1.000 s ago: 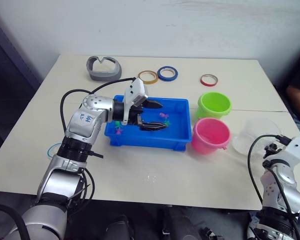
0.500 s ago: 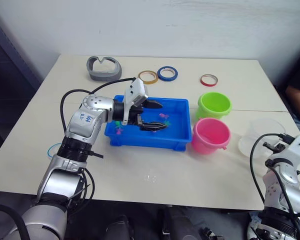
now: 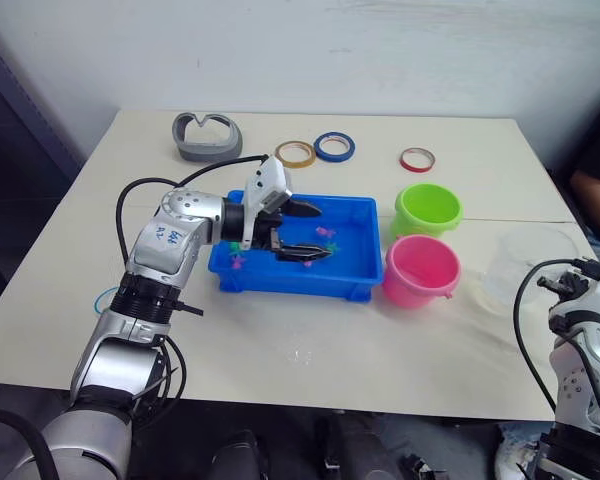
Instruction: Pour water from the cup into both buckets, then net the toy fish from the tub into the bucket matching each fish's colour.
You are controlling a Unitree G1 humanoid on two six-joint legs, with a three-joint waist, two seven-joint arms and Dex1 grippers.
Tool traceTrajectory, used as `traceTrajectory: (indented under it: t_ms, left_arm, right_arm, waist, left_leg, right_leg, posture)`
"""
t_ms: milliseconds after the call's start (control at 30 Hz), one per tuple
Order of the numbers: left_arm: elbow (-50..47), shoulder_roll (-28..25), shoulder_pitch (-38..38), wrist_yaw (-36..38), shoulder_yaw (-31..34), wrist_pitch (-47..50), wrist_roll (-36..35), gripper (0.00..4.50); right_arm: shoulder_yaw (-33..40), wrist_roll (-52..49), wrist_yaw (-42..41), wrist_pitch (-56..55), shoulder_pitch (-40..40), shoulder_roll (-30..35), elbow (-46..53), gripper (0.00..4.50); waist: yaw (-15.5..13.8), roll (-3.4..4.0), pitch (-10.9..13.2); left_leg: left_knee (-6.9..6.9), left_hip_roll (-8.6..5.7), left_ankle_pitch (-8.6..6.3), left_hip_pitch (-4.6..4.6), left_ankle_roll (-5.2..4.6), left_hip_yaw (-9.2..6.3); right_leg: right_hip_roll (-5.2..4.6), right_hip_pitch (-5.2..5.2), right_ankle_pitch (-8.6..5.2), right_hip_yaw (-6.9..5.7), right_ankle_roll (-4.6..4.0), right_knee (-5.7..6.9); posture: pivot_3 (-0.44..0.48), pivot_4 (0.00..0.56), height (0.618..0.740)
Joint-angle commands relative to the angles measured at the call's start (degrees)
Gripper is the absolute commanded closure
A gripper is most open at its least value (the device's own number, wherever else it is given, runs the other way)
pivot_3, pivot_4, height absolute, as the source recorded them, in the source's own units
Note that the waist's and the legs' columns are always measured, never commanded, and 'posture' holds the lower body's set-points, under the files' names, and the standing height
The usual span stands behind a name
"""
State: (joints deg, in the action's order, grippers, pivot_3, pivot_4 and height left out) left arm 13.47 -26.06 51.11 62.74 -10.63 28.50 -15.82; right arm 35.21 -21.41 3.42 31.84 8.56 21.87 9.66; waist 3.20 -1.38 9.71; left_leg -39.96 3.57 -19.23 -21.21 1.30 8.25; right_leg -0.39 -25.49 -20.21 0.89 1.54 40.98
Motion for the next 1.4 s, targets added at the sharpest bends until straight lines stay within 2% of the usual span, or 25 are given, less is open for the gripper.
traceTrajectory:
  t_ms: [33, 267, 433, 733, 1400]
  left_arm:
    - [-0.8, -1.6, 0.5, 0.5, 1.8, -1.0, -0.3, 0.0]
    - [-2.6, -6.2, 0.6, 4.2, 3.4, 3.3, -2.8, 0.0]
    - [-5.2, -7.6, -0.3, 6.1, 3.6, 4.9, -4.7, 0.0]
    - [-6.7, -7.9, -0.9, 6.0, 2.7, 5.2, -4.7, 0.0]
    - [-6.2, -7.1, -1.8, 5.2, 2.1, 3.9, -3.6, 0.0]
  right_arm:
    - [-0.2, -1.1, -3.2, 1.4, 0.0, 3.9, 5.8, 4.45]
    - [-4.2, 0.6, -10.0, 3.5, 2.0, 13.8, 7.5, 4.45]
    - [-6.9, 1.4, -13.9, 4.4, 3.2, 18.7, 8.2, 4.45]
    - [-11.0, 7.1, -18.1, 0.8, 2.6, 23.9, 9.3, 4.45]
    - [-18.1, 21.3, -24.9, -8.8, 1.7, 29.3, 10.5, 4.45]
  waist:
    - [0.0, 0.03, 0.0]
    - [0.1, 0.16, 0.1]
    - [-0.1, 0.17, 0.1]
    - [0.0, 0.17, 0.1]
    - [0.0, 0.15, 0.2]
  left_leg:
    - [0.0, 0.0, 0.0, 0.0, 0.0, 0.0]
    - [0.01, 0.0, 0.0, 0.01, 0.0, 0.02]
    - [0.02, 0.0, 0.0, -0.02, -0.01, 0.0]
    - [0.01, 0.0, -0.01, -0.02, -0.01, 0.0]
    - [0.01, 0.0, -0.01, -0.01, -0.01, 0.01]
  right_leg:
    - [0.0, 0.0, 0.0, 0.0, 0.0, 0.0]
    - [0.01, -0.02, 0.0, 0.02, 0.0, 0.0]
    - [0.0, -0.02, -0.01, 0.02, 0.03, -0.04]
    - [0.0, -0.02, -0.02, 0.03, 0.03, -0.05]
    - [0.0, -0.02, -0.02, 0.03, 0.03, -0.05]
  posture:
    - [0.0, 0.15, 0.693]
    - [0.0, 0.15, 0.693]
    - [0.0, 0.15, 0.693]
    - [0.0, 0.15, 0.693]
    - [0.0, 0.15, 0.693]
